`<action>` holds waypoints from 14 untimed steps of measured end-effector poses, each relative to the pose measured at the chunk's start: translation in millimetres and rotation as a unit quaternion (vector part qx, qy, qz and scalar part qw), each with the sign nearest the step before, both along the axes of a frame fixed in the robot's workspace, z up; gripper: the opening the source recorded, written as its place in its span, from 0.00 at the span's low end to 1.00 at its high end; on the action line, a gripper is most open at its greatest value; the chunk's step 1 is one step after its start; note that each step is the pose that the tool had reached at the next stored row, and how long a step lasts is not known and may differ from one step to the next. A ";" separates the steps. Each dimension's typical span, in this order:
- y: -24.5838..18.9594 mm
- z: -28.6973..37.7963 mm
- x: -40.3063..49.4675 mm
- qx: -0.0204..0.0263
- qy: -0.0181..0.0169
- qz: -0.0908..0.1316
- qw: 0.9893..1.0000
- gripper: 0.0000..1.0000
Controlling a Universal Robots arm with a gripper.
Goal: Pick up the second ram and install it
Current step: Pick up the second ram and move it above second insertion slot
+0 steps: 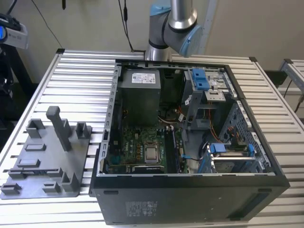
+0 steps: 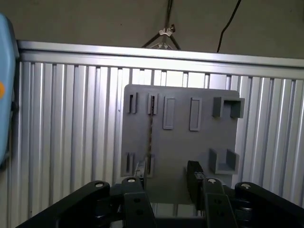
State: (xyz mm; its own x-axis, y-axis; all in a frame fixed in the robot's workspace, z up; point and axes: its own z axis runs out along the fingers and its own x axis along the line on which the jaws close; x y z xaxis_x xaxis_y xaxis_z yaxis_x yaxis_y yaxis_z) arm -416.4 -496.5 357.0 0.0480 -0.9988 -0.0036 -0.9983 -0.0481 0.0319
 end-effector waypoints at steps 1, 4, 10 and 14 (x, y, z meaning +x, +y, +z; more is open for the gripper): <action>0.0 -1.8 0.0 0.000 0.000 0.000 1.000 0.48; -0.1 -6.9 -0.1 0.000 0.000 0.000 1.000 0.48; -0.5 -17.6 0.0 0.000 0.000 0.000 1.000 0.48; -0.7 -22.7 0.0 0.000 0.000 0.000 1.000 0.48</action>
State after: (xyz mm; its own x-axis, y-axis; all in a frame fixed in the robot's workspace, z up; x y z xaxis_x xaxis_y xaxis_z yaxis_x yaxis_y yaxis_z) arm -416.4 -497.3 334.3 0.0480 -0.9988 -0.0035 -0.9984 -0.0480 0.0314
